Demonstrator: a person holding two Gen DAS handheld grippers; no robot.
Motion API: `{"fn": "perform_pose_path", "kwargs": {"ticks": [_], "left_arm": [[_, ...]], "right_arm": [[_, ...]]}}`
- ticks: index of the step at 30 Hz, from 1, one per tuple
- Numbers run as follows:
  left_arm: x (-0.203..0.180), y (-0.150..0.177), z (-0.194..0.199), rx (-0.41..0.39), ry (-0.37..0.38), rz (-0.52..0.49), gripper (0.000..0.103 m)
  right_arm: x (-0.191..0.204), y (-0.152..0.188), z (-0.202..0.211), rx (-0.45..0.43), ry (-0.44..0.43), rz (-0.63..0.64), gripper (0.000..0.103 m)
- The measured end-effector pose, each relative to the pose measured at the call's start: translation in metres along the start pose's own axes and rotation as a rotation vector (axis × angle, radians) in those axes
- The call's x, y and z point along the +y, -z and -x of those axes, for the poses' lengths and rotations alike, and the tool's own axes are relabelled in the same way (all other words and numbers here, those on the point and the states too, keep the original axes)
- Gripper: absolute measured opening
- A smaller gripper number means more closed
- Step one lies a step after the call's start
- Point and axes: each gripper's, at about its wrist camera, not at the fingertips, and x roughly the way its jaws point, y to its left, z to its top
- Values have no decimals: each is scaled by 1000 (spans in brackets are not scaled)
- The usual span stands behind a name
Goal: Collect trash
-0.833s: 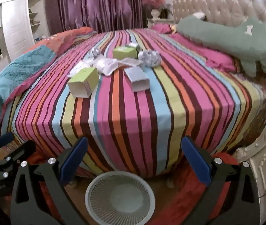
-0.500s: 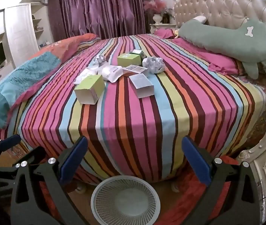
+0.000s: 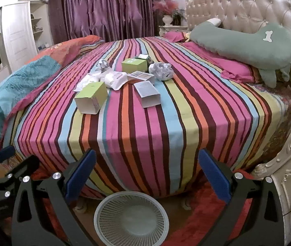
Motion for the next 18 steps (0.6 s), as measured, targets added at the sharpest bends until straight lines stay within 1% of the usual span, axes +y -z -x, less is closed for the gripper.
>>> {"fn": "perform_pose_path", "kwargs": {"ticks": [4, 18], "left_arm": [[2, -2, 0, 1, 6, 16, 98], [3, 0, -3, 4, -4, 16, 98]], "right_arm": [[-2, -1, 0, 0, 9, -1, 96], [-4, 0, -2, 9, 19, -5, 96]]}}
